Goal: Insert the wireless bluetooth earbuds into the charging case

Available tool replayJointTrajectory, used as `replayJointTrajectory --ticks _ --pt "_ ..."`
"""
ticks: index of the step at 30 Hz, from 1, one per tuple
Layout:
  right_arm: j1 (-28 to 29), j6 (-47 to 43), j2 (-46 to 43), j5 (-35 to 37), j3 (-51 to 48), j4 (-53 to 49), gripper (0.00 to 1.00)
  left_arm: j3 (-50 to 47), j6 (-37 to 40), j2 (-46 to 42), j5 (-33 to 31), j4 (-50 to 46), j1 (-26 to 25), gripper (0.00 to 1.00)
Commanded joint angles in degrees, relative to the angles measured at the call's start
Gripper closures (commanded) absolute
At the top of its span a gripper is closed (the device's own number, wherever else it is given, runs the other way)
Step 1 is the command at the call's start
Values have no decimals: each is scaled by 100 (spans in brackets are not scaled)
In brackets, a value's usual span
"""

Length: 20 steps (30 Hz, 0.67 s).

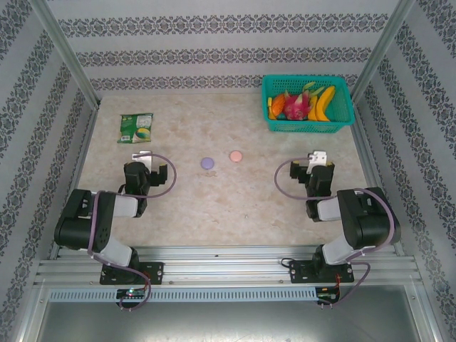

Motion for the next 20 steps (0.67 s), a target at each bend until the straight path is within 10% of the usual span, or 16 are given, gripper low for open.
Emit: replayJointTrajectory --ticks 1,20 --pt "-149 258 -183 -416 329 -330 2 191 -104 84 587 317 237 0" --pt "-44 121 -123 -440 324 -205 2 230 -149 44 742 180 327 0"
